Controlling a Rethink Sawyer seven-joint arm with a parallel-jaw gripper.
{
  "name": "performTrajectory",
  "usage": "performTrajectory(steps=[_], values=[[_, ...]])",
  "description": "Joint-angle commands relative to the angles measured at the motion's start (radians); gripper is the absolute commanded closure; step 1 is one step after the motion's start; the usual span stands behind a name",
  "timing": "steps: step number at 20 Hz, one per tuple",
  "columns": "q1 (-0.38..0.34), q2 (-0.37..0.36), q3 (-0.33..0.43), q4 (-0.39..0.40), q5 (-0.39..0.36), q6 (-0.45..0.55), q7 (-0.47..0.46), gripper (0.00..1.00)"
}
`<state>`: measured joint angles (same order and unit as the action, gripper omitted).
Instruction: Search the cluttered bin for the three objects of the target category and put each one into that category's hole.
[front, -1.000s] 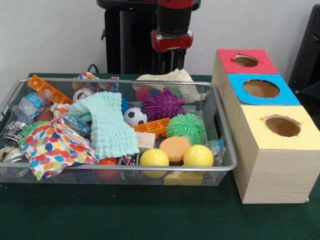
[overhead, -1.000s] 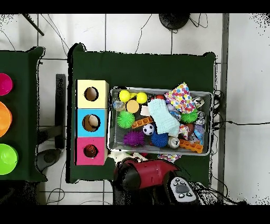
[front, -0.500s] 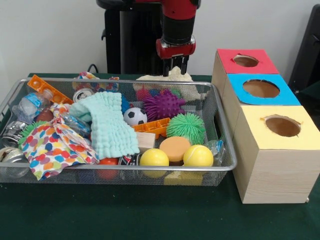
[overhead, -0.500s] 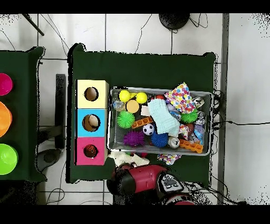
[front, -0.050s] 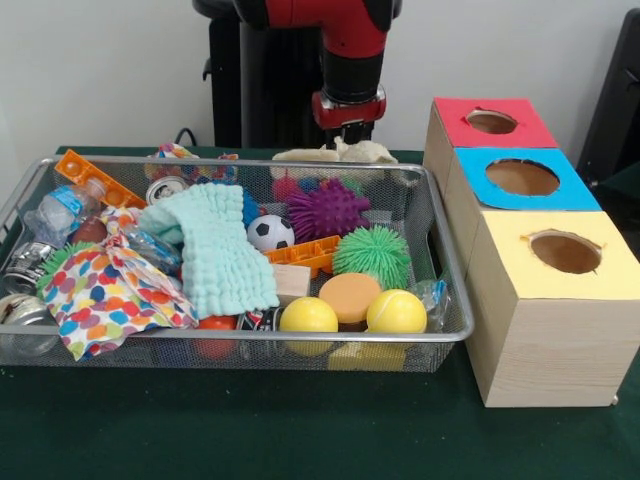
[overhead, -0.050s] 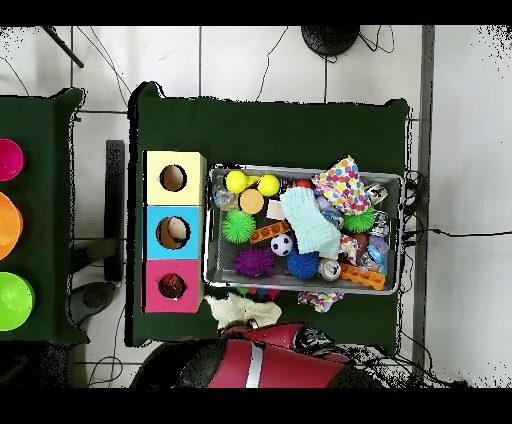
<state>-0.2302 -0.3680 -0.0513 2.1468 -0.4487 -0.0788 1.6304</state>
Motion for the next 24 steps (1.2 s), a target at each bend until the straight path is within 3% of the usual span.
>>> performTrajectory(steps=[1,2,17,19,24], values=[[-0.018,0.067,0.007,-0.120,0.021,-0.058,0.156,0.00],[-0.017,0.065,0.005,-0.119,0.031,-0.051,0.160,1.00],[-0.026,-0.047,0.030,-0.057,0.060,0.030,0.168,1.00],[-0.034,-0.107,0.044,-0.021,0.066,0.073,0.163,1.00],[-0.050,-0.374,0.101,0.080,0.131,0.315,0.118,1.00]])
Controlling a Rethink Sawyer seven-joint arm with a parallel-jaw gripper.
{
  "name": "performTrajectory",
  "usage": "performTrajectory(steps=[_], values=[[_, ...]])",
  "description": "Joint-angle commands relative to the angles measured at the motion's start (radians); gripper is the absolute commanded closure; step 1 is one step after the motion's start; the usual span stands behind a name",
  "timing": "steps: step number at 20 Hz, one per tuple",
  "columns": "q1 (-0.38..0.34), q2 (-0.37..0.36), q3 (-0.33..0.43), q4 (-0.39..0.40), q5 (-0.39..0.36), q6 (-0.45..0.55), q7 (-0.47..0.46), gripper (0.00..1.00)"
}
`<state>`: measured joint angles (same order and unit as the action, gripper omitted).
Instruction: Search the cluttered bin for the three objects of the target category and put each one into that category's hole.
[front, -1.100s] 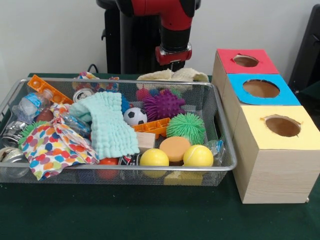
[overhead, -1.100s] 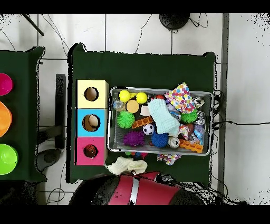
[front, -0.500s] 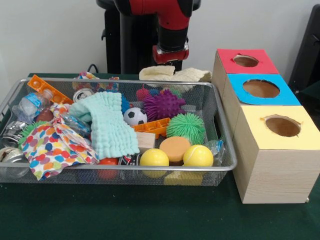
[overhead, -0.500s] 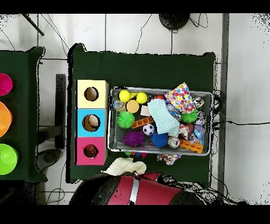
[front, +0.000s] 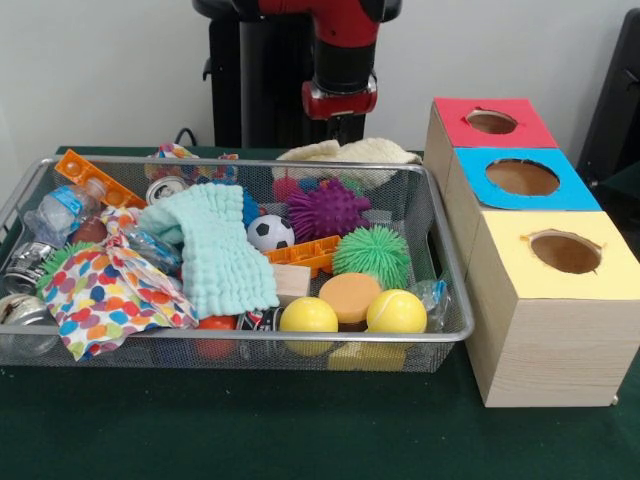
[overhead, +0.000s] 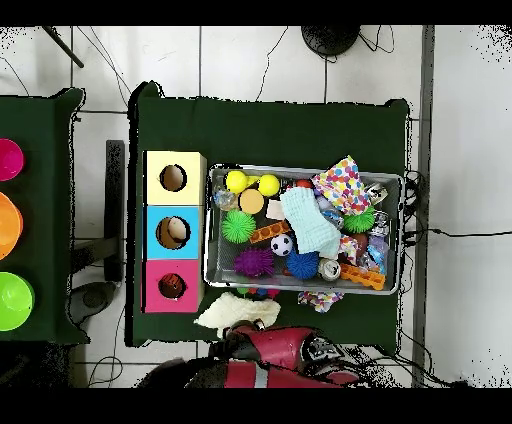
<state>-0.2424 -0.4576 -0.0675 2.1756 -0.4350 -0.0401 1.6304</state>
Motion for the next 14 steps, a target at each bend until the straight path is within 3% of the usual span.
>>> performTrajectory(steps=[1,7,14], values=[[-0.037,-0.320,0.124,0.057,0.132,0.319,0.108,1.00],[-0.033,-0.468,0.144,0.057,0.189,0.512,0.061,1.00],[-0.035,-0.536,0.160,0.031,0.217,0.631,0.039,1.00]])
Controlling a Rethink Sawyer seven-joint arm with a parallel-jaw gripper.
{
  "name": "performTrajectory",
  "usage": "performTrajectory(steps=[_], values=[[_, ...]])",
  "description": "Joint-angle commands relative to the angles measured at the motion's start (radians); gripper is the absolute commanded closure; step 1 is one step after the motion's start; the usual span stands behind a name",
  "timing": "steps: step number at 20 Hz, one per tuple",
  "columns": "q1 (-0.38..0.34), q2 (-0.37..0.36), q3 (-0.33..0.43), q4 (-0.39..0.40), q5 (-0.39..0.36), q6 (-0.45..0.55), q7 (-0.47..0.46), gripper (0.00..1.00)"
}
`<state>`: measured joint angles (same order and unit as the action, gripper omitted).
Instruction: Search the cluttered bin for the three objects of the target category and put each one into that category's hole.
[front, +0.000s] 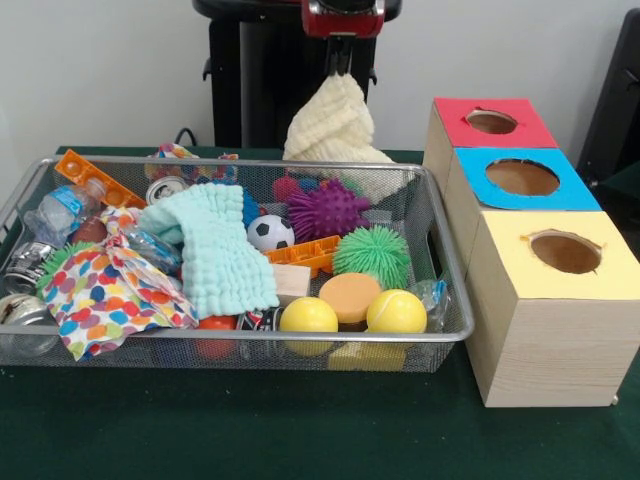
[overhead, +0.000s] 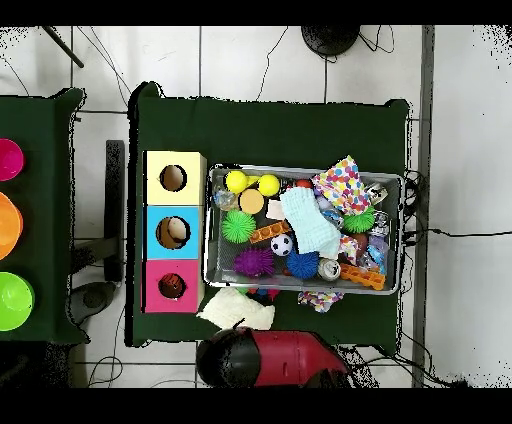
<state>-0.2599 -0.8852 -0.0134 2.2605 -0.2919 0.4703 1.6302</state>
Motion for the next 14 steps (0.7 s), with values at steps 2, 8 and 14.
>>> performTrajectory(steps=[2,8,14], values=[[-0.014,-0.133,0.107,-0.067,0.084,0.169,0.029,1.00],[0.016,-0.253,0.102,-0.130,0.127,0.371,0.018,1.00],[0.032,-0.312,0.117,-0.223,0.155,0.522,0.020,1.00]])
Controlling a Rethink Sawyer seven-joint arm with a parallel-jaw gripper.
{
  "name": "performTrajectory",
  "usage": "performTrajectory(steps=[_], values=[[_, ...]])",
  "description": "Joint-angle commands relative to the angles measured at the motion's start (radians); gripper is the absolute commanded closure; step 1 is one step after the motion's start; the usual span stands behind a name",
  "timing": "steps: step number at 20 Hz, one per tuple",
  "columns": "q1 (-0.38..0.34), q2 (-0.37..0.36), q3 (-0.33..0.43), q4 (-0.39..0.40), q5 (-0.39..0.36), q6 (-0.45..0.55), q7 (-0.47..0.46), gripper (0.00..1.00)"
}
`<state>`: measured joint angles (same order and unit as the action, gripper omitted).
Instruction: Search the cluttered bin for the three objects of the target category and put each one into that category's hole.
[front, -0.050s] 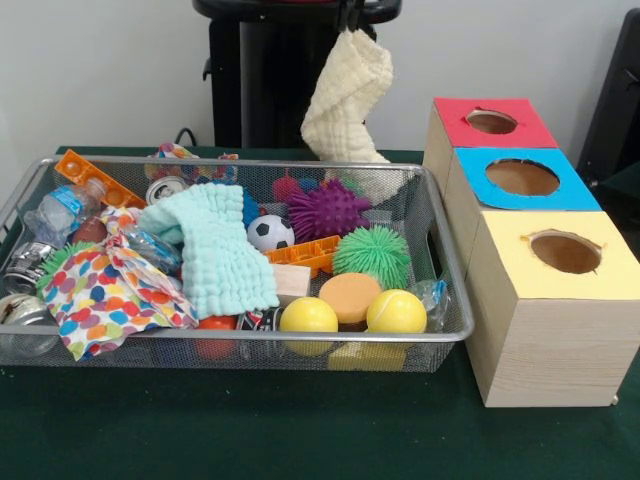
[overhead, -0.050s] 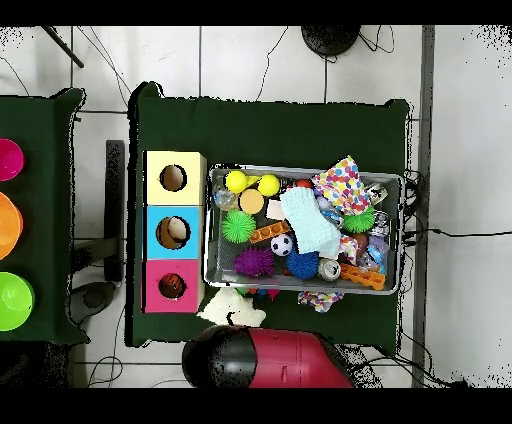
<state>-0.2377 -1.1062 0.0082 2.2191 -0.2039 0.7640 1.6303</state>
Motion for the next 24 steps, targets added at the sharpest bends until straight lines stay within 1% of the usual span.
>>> performTrajectory(steps=[1,6,10,18,24], values=[[0.010,-0.094,0.101,-0.200,0.068,0.253,0.014,1.00],[0.004,-0.091,0.129,-0.288,0.072,0.374,-0.015,1.00],[0.000,-0.096,0.139,-0.333,0.064,0.437,-0.021,1.00],[-0.006,-0.125,0.135,-0.359,0.062,0.493,-0.034,1.00],[-0.002,-0.095,0.146,-0.382,0.057,0.492,-0.029,1.00]])
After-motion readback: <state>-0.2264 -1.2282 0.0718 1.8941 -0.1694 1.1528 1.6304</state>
